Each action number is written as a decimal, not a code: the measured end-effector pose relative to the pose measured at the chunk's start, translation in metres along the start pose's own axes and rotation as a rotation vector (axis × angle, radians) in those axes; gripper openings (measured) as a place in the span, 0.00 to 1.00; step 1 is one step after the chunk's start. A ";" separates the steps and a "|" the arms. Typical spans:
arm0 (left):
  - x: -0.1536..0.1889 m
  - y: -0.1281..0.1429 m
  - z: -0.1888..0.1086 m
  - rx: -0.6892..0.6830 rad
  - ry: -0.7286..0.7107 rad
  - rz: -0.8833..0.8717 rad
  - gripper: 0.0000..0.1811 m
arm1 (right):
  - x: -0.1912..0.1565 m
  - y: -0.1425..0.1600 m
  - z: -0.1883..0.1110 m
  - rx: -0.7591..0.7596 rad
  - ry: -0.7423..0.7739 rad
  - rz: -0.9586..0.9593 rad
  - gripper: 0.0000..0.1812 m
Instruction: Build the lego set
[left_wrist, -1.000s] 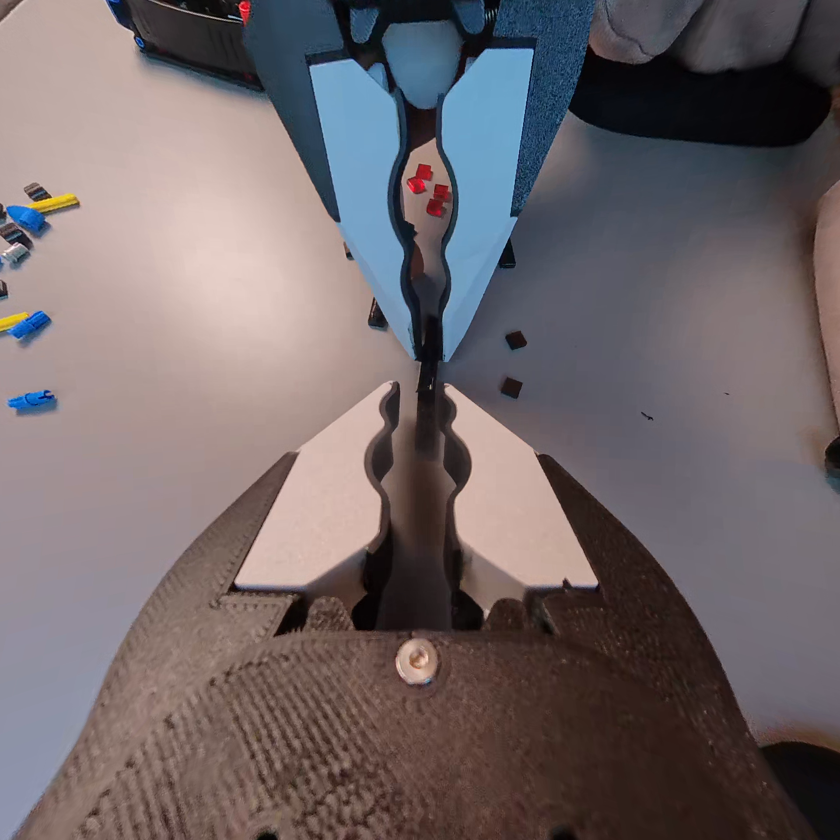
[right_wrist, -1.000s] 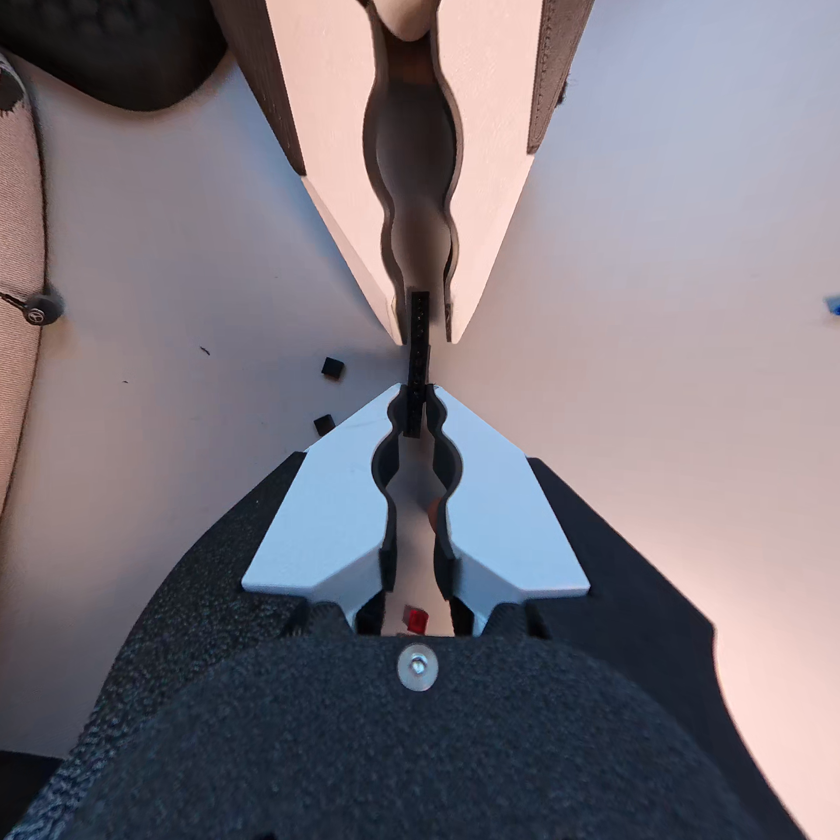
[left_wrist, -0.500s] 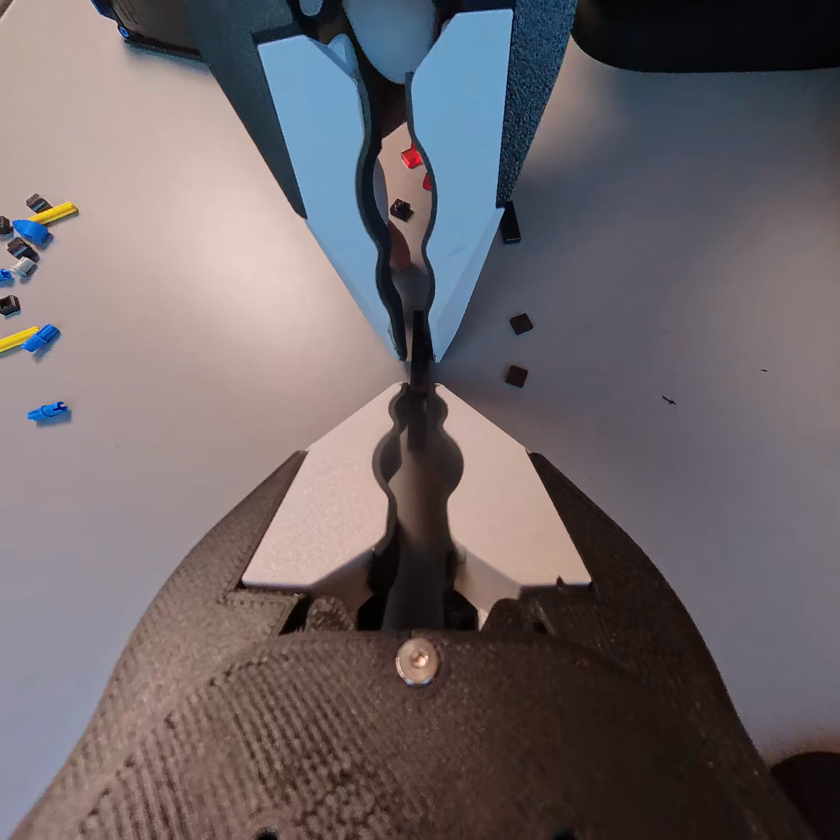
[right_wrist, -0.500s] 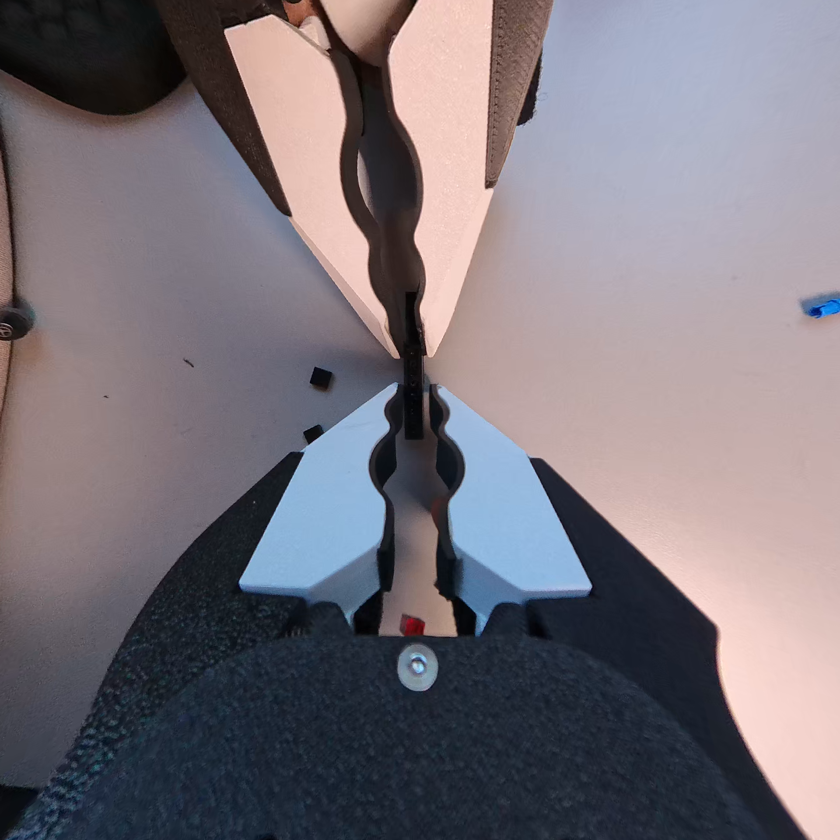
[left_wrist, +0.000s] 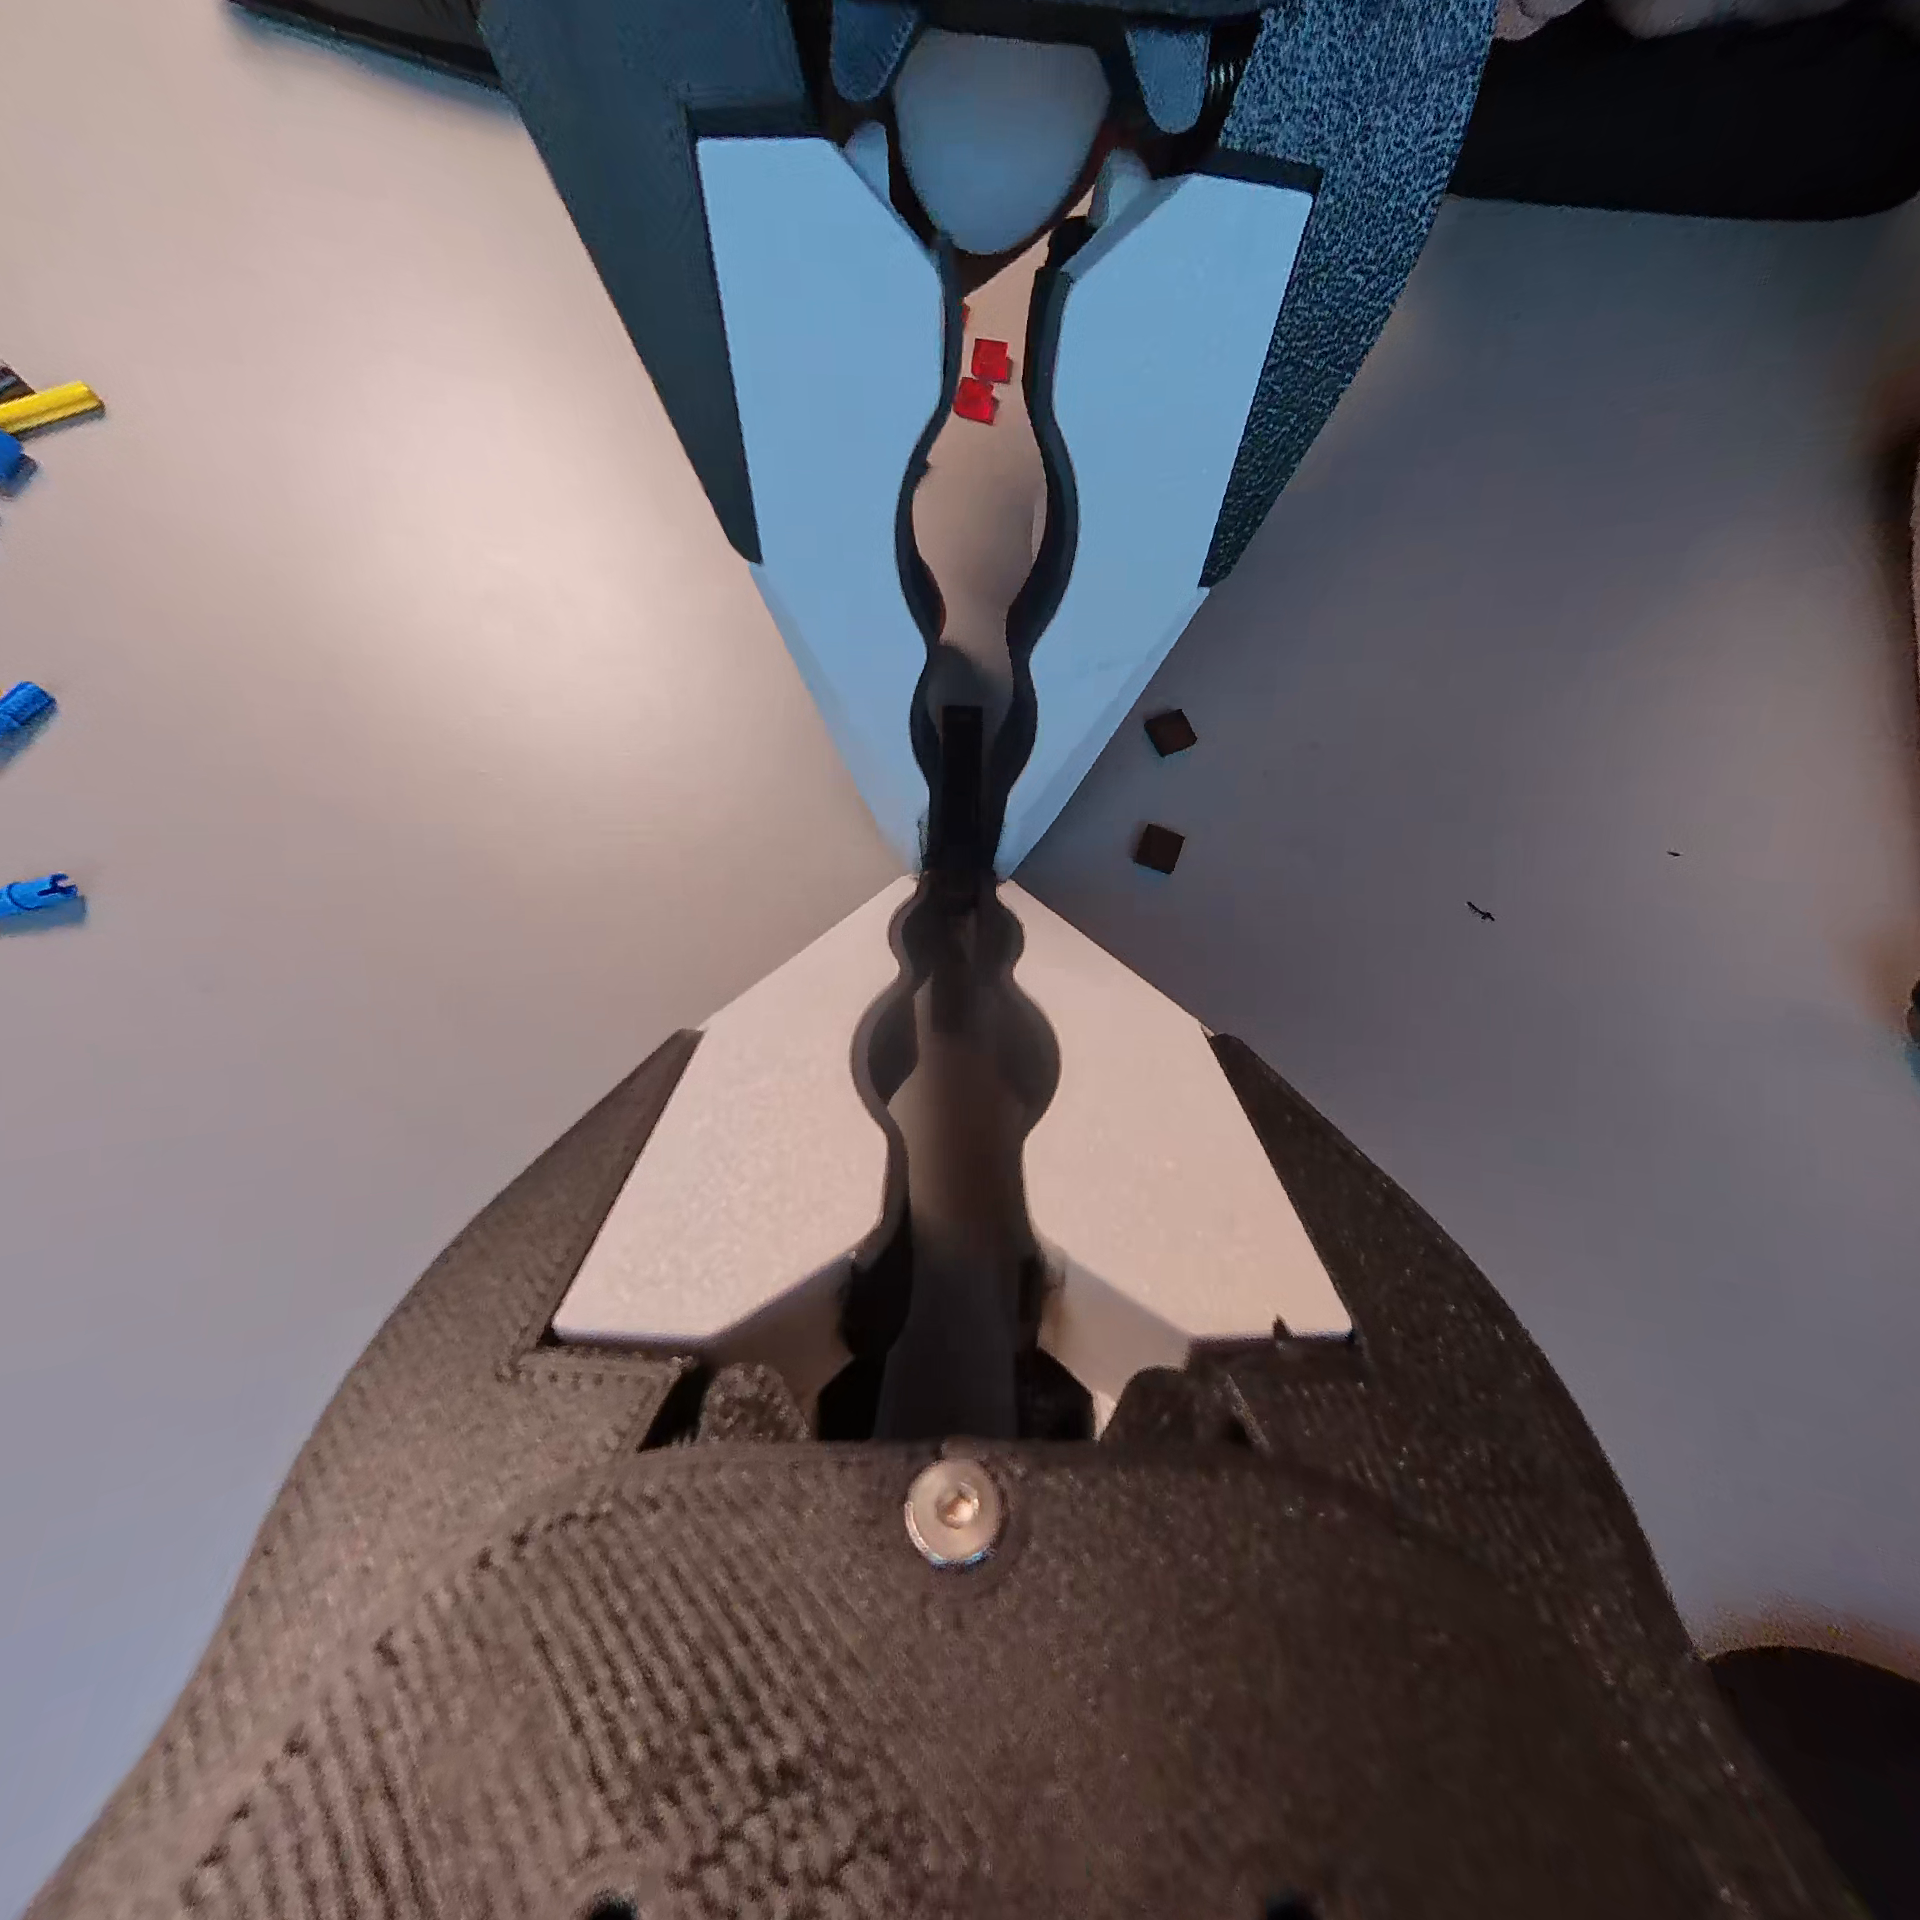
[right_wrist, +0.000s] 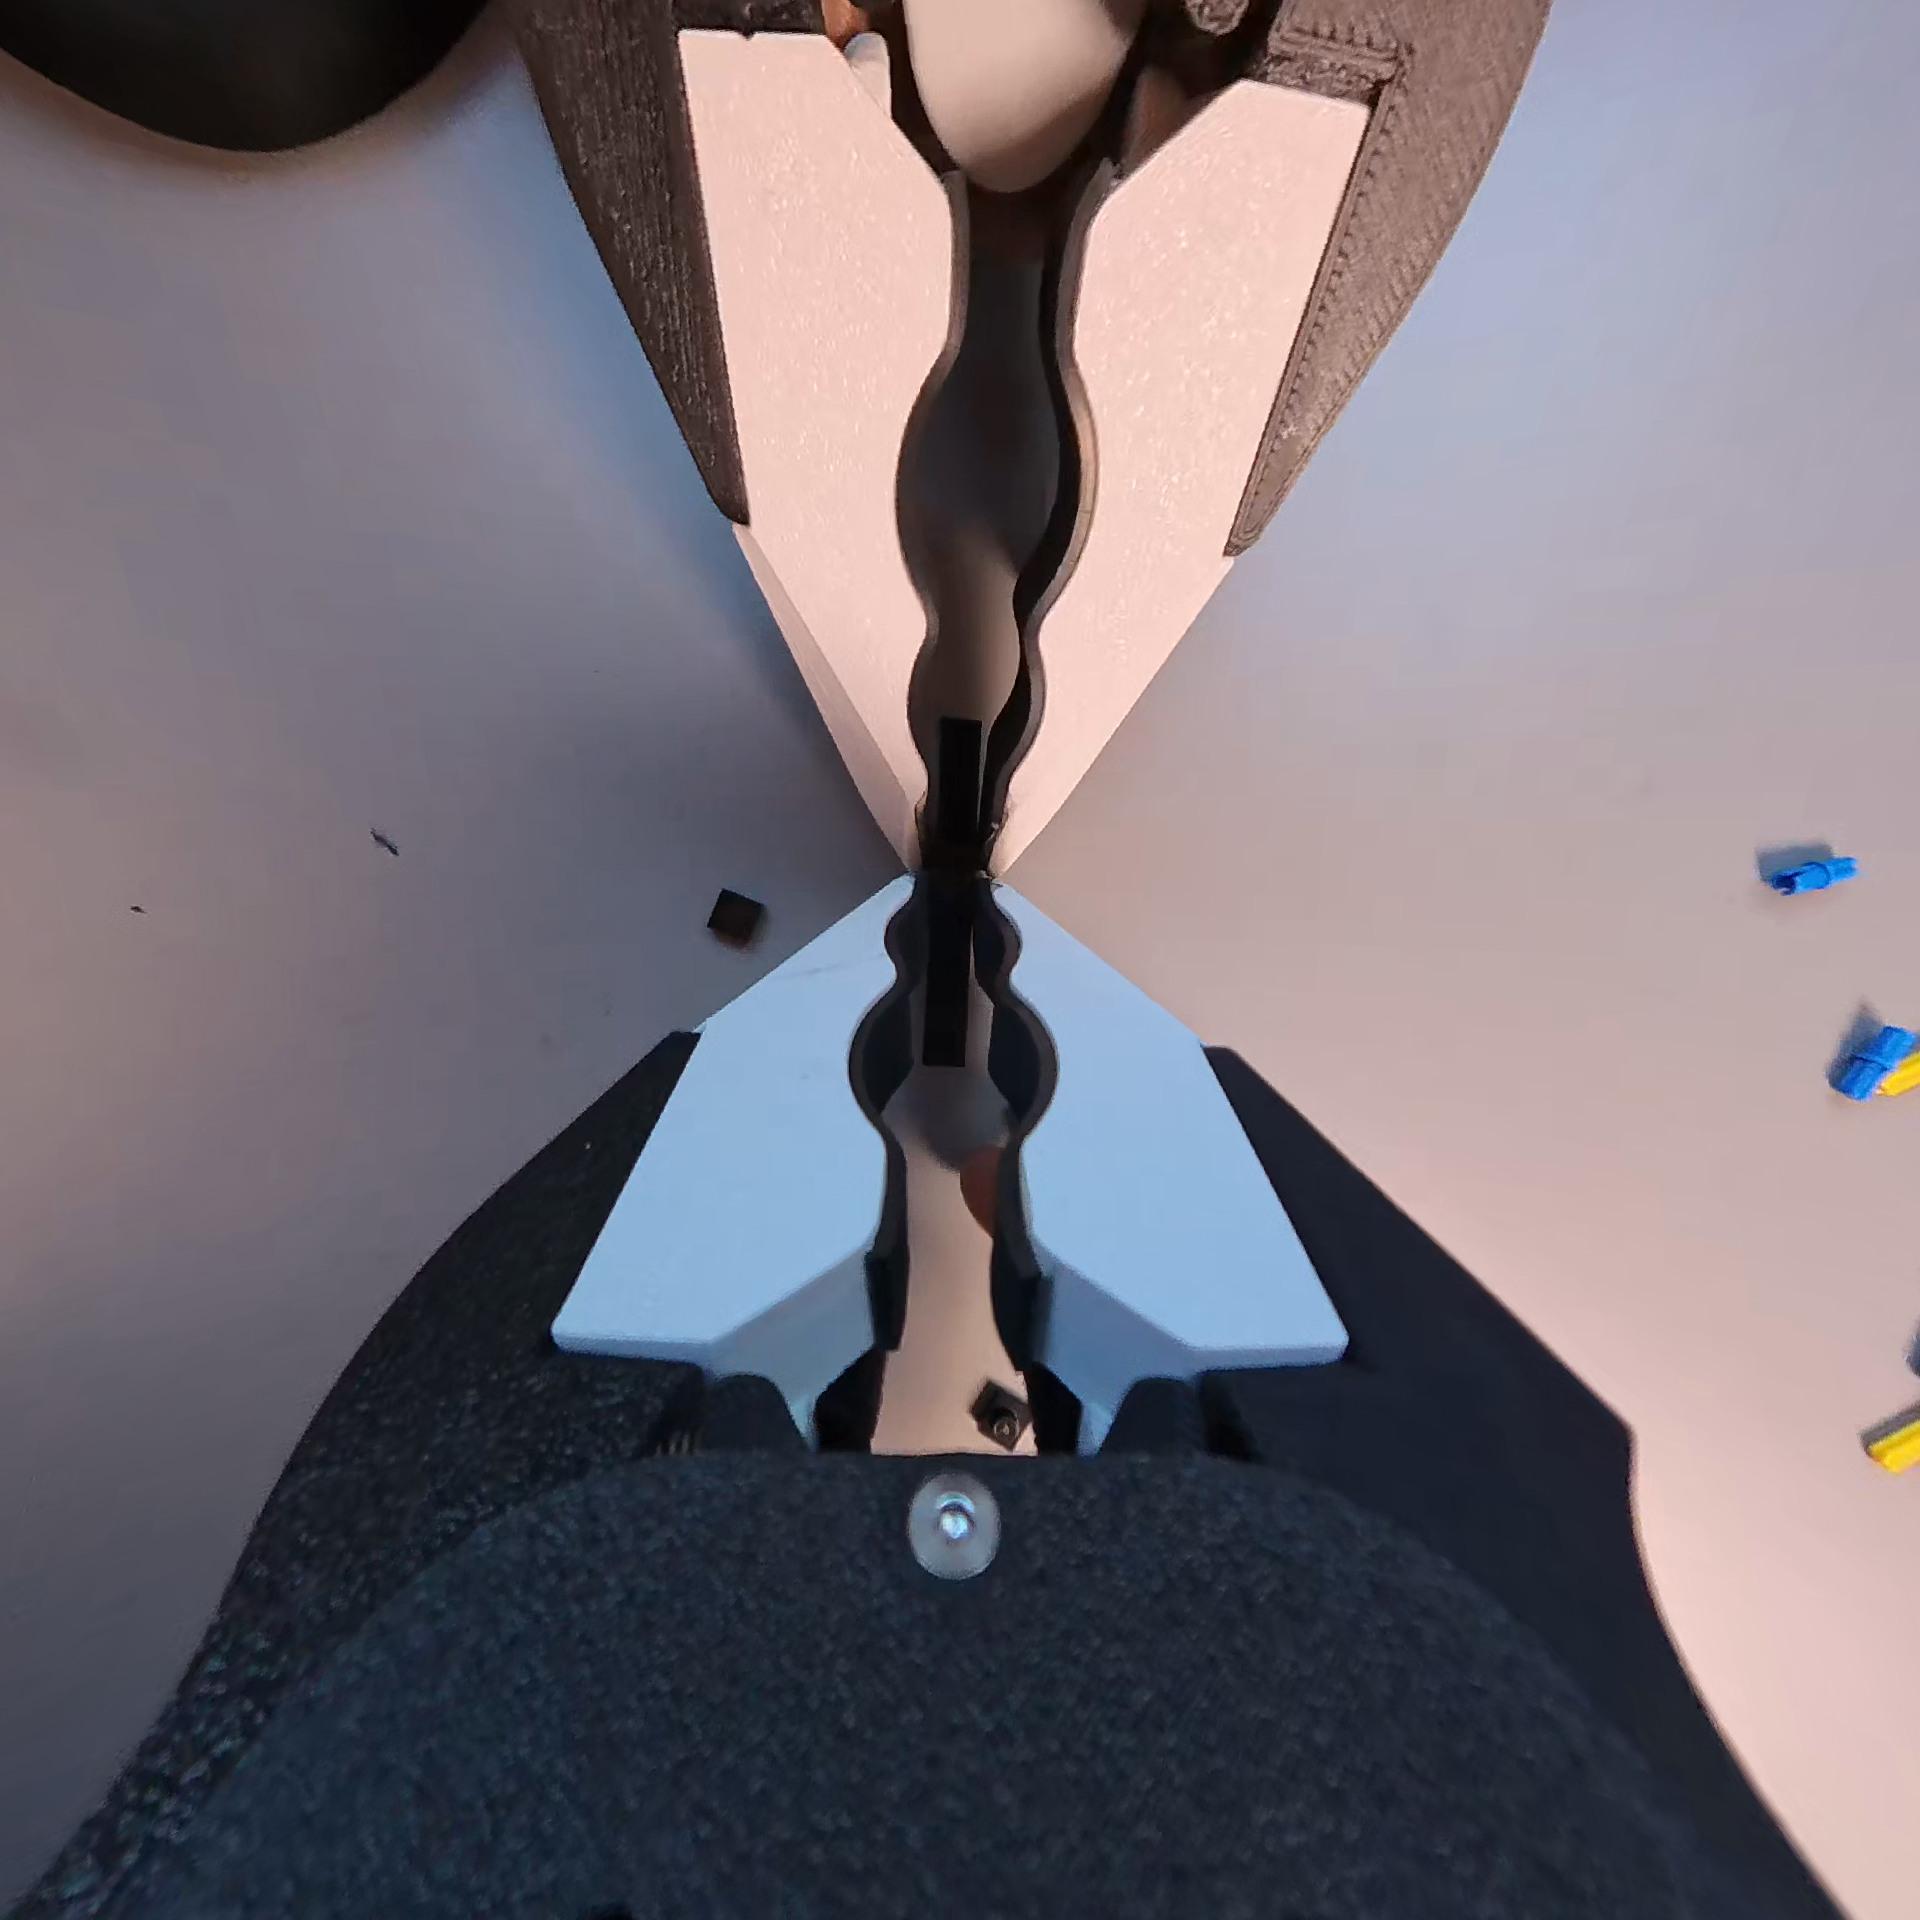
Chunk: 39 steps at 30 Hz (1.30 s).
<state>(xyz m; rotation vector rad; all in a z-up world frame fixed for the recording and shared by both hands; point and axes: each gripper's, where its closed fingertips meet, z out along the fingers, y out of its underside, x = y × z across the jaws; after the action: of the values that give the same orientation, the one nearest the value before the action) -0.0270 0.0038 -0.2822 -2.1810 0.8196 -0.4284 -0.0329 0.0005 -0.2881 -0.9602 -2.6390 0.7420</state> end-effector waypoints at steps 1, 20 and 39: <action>0.000 0.000 -0.001 0.003 -0.001 -0.008 0.03 | 0.001 -0.001 0.000 0.004 0.020 -0.016 0.03; -0.004 -0.033 -0.028 0.276 0.124 -0.313 0.04 | 0.017 -0.029 -0.041 0.097 0.865 -0.616 0.03; 0.015 -0.046 -0.033 0.283 -0.090 0.250 0.03 | -0.012 -0.033 -0.064 0.566 0.314 -0.132 0.05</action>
<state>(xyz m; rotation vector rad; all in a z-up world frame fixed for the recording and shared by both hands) -0.0140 -0.0005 -0.2255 -1.7984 0.9093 -0.2980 -0.0167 -0.0047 -0.2171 -0.6668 -2.0282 1.1154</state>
